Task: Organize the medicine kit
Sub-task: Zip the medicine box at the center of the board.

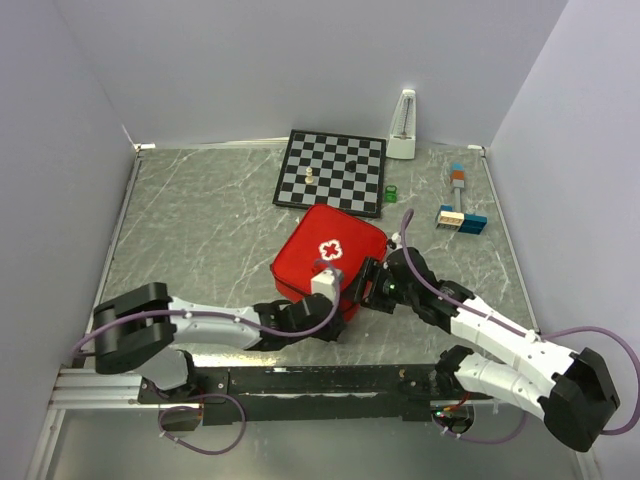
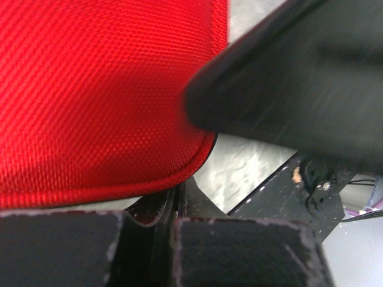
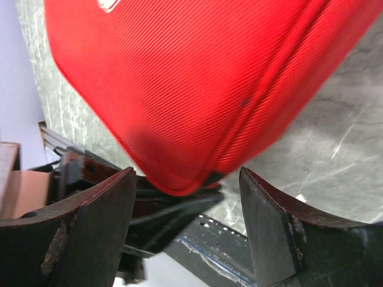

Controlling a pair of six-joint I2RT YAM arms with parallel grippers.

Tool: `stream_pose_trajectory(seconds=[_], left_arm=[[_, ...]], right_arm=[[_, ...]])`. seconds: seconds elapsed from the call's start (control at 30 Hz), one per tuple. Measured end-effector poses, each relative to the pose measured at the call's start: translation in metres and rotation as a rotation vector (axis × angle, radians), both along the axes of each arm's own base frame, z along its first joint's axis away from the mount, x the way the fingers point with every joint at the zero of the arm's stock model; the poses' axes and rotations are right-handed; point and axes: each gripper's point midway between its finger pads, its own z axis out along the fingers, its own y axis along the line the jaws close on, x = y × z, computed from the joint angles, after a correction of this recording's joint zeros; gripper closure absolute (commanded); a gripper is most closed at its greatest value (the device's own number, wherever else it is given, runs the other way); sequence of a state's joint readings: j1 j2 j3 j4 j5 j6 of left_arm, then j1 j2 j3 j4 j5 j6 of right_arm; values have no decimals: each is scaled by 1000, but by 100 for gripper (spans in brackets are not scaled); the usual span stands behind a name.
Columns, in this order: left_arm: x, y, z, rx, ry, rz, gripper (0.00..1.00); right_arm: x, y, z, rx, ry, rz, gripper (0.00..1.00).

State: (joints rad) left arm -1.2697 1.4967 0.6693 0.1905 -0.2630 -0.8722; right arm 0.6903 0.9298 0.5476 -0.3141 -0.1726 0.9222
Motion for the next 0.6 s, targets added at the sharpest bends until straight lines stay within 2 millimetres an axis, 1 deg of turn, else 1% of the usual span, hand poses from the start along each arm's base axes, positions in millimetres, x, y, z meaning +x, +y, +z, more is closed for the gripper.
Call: stream_pose_trajectory(seconds=[0.07,0.17,0.2,0.27,0.33,0.4,0.43,0.6], left_arm=[[0,-10,0,0,-6,-24,99],[2,-24,0,-4,-13,-47,99],[3,-26,0,-6,-16,-51,99],[2,-27,0,-9,-17,-54,99],[2,-27,0,-12,-17,-54,99],[2,-27,0,-22,-20,-54,99],[2,-27,0,-25,-21,-54,99],[2,-19,-4,-23,-27,-44,99]], right_arm=[[-2,1,-1,-1,4,0,26],[-6,-5,-11,-18,30,-30,29],[-8,-8,-16,-25,43,-44,30],[-12,-10,-24,-26,71,-64,35],[-12,-8,-24,-11,79,-78,41],[-11,-6,-24,1,82,-87,50],[-11,-5,-25,5,87,-94,56],[-10,-2,-30,31,135,-138,92]])
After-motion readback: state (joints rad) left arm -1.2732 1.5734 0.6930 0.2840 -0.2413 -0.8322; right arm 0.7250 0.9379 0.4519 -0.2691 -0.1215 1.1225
